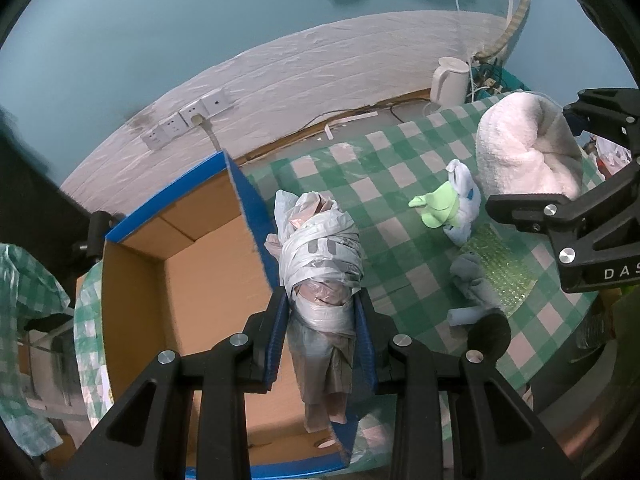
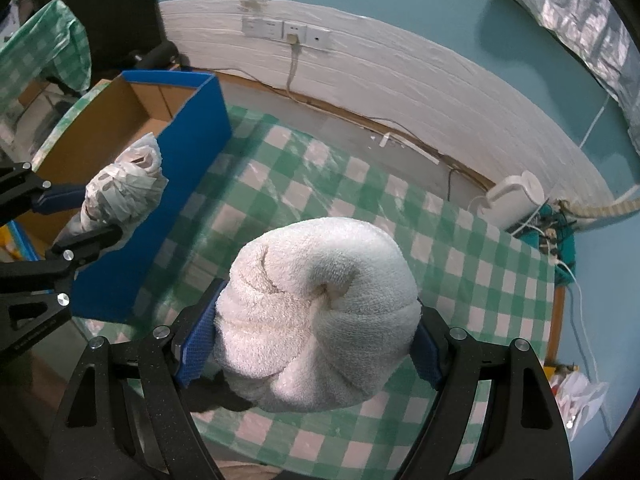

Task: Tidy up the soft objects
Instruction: 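Carry the grey bundle into the cardboard box with the left tool while the right tool holds the towel roll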

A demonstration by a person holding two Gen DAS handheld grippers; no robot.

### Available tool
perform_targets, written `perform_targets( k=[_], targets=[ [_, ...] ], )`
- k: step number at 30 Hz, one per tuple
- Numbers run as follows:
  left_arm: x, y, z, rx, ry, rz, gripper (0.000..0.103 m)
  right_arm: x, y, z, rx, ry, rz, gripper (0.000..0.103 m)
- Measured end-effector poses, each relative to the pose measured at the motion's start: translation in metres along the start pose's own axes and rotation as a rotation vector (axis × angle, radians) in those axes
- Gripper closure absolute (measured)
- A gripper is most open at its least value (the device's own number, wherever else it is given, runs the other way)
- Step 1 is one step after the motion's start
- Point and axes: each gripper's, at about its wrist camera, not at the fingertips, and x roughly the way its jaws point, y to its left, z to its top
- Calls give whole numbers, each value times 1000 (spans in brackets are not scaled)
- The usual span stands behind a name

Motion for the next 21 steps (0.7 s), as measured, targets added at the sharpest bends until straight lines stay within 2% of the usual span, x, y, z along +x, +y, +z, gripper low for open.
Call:
perform_targets(
  k=[8,12,21],
  targets=[
    [-9,20,-8,-31,-20,20,70,-4,24,16,-37,-15,20,21],
    [-13,37,-12,-71,-24,7,70,-4,40,26,-62,-18,31,21],
    [-12,73,-24,-137,-18,40,70,1,78,44,-119,-13,63,21]
  ],
)
